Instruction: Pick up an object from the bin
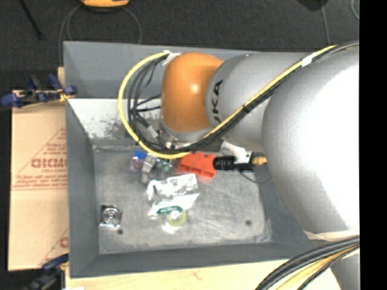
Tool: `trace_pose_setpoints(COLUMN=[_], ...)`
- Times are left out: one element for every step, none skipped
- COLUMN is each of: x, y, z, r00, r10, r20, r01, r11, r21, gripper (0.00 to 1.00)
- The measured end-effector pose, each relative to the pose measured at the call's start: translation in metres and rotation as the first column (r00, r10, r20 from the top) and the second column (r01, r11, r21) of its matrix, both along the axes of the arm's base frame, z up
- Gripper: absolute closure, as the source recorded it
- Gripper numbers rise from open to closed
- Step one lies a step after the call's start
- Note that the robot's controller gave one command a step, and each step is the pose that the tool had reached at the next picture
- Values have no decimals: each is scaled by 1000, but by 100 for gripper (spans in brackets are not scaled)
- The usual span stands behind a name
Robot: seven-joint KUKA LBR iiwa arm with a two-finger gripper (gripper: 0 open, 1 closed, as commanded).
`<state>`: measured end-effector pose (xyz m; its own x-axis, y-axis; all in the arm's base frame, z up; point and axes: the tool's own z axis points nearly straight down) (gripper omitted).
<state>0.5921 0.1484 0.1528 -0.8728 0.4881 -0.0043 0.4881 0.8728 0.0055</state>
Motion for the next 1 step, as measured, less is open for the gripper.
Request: trace_pose_setpoints(x=[12], y=[-22], z=[55], r00=[1000], r10=[-9], r20=[3], r01=[9], r11=[1000], r21=[-2], gripper=[100])
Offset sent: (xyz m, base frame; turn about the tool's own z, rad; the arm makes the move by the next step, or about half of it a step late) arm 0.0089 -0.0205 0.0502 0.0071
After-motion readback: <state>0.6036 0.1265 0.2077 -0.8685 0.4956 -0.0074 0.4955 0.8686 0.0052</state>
